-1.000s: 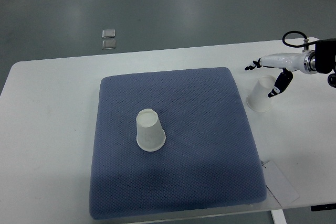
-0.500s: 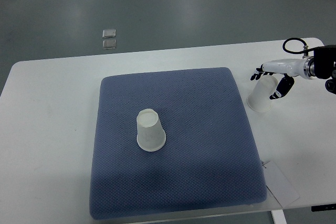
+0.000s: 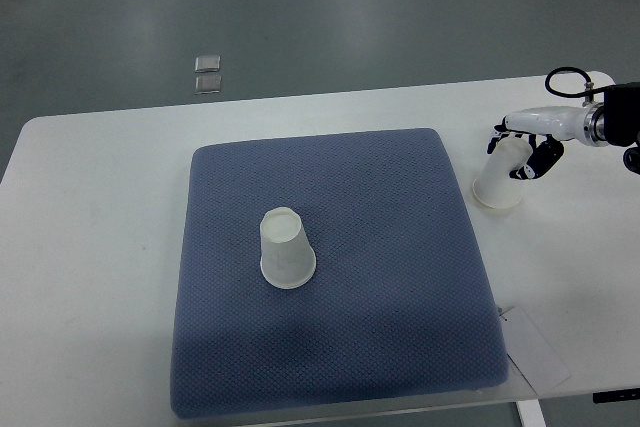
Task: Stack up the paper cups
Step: 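Lift the cup with the right hand and carry it over the inverted cup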
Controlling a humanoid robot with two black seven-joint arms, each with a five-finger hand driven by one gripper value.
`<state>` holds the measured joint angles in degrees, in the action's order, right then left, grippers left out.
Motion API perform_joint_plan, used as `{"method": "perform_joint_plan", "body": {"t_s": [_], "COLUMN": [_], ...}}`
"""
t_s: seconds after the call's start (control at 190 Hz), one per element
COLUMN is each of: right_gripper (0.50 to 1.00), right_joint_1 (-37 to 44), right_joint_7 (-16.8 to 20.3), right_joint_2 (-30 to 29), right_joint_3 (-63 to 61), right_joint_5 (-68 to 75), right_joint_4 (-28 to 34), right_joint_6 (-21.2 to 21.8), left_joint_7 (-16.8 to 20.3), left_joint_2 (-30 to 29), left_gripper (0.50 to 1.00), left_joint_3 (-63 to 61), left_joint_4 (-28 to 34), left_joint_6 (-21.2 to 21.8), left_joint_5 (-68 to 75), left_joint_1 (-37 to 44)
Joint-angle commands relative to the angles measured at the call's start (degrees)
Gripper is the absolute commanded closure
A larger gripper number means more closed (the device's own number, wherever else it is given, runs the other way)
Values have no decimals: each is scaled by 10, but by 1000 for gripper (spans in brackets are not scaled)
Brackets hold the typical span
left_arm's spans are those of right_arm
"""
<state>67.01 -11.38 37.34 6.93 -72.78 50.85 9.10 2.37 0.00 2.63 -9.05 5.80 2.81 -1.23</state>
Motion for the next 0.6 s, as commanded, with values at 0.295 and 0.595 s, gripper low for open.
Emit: {"method": "perform_joint_plan", "body": {"t_s": [0.295, 0.595], "right_gripper": [1000, 1000], "right_joint_1": [131, 174], "right_joint_7": [-10, -10], "right_joint_2": [39, -15], "right_joint_3": [-116, -117], "right_joint_5": [15, 30], "right_joint_4": [161, 232], "right_joint_6": [97, 121], "left_joint_7": [0, 0], "left_joint_2": [0, 0], "left_gripper": [500, 500], "left_joint_3": [0, 0], "left_joint_4": [0, 0], "left_joint_6": [0, 0], "left_joint_5": [0, 0], "left_joint_1": [0, 0]}}
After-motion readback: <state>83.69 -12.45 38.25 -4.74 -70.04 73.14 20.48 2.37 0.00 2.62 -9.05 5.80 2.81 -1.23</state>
